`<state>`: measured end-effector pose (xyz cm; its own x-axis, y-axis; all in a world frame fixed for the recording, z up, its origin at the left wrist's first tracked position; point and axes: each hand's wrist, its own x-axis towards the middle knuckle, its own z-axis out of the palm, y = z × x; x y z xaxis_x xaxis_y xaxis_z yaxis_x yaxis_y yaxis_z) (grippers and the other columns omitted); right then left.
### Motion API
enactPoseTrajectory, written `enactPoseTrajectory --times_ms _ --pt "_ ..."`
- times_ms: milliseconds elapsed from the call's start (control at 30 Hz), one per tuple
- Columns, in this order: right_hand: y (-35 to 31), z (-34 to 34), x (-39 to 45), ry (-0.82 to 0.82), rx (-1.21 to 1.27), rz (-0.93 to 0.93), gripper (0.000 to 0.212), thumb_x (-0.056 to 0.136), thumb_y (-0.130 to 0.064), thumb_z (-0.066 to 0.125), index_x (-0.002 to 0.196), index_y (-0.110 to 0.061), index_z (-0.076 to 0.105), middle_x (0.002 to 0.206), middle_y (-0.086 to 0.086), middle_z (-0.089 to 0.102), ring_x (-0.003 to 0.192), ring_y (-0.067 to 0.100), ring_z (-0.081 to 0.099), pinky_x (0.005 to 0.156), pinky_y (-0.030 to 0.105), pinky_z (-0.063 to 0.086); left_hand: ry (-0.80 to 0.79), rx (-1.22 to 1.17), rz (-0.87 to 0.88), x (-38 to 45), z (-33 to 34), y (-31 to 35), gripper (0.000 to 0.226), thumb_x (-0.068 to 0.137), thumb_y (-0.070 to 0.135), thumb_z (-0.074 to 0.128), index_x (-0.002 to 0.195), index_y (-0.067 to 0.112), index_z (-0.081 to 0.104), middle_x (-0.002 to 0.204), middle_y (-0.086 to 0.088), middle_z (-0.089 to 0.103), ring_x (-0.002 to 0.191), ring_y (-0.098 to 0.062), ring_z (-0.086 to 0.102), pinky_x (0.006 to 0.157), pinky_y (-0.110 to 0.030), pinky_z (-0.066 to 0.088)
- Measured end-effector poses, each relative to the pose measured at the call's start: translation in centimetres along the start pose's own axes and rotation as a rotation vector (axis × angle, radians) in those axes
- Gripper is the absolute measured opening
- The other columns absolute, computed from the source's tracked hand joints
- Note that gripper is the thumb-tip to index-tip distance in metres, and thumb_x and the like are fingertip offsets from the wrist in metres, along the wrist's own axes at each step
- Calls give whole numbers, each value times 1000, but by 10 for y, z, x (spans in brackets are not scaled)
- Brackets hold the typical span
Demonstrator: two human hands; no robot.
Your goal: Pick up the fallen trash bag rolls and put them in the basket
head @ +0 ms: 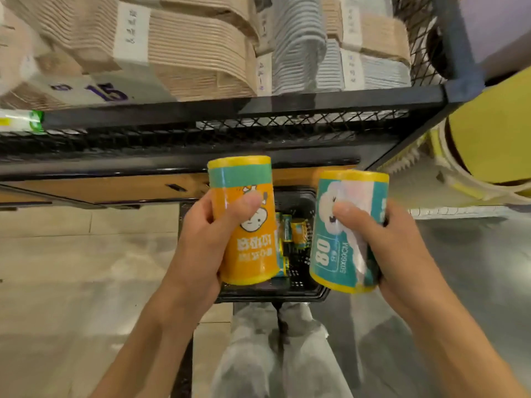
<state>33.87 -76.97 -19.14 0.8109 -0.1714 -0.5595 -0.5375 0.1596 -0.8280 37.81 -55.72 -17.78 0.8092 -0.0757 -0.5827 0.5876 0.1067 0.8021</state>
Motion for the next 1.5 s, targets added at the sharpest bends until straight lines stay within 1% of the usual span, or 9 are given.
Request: enactPoseTrajectory --times_ms 200,400,533,700,767,900,1100,1233,1500 --pt "96 9 78 19 -52 94 62 69 -38 89 121 -18 62 107 3 77 94 23 76 83 48 61 73 43 -98 79 -17 -93 44 71 36 81 111 24 68 100 -2 77 89 -21 75 68 -39 60" --pt "212 23 162 62 -45 176 68 55 -45 83 116 -22 61 103 -1 78 93 20 76 84 45 59 138 87 -191 172 -33 -204 48 62 42 83 105 24 69 93 3 78 87 -17 75 77 -42 60" --pt "293 27 224 63 -53 218 57 74 -38 84 122 -20 60 109 1 77 98 20 75 88 48 59 193 130 -218 242 -46 -285 50 65 41 88 107 24 66 92 3 77 87 -17 75 82 -50 59" --pt "377 34 299 126 -130 270 86 55 -59 89 123 -19 55 113 6 72 97 23 74 87 52 60 318 364 -142 326 -46 -367 61 66 45 87 111 17 55 96 6 71 90 -15 69 86 -36 54" --pt "400 36 321 140 -191 281 80 56 -59 87 117 -22 52 112 4 69 97 22 72 85 50 60 326 479 -136 355 -47 -391 62 67 50 84 109 18 53 99 7 67 94 -16 65 82 -28 49" --pt "433 32 352 186 -208 285 44 76 -37 85 99 -24 50 101 4 68 89 20 70 84 47 59 317 612 -106 392 -51 -428 81 56 66 75 118 19 54 116 -4 64 110 -24 60 93 -40 52" --pt "460 30 385 225 -367 309 68 73 -48 85 122 -20 47 116 5 61 101 24 66 90 48 57 352 774 -89 412 -44 -454 80 73 57 76 125 2 52 121 -14 60 118 -31 54 95 -39 47" --pt "468 34 405 273 -591 270 86 74 -56 80 137 -10 43 131 9 50 125 29 51 103 46 46 380 936 -40 416 -33 -459 81 80 57 70 130 -2 46 120 -16 60 116 -33 54 93 -41 46" --pt "491 36 419 275 -648 309 82 83 -58 72 143 -13 38 146 14 38 138 35 39 109 53 41 381 934 -16 423 -23 -477 65 84 43 73 126 5 42 124 -17 54 117 -34 51 95 -38 42"
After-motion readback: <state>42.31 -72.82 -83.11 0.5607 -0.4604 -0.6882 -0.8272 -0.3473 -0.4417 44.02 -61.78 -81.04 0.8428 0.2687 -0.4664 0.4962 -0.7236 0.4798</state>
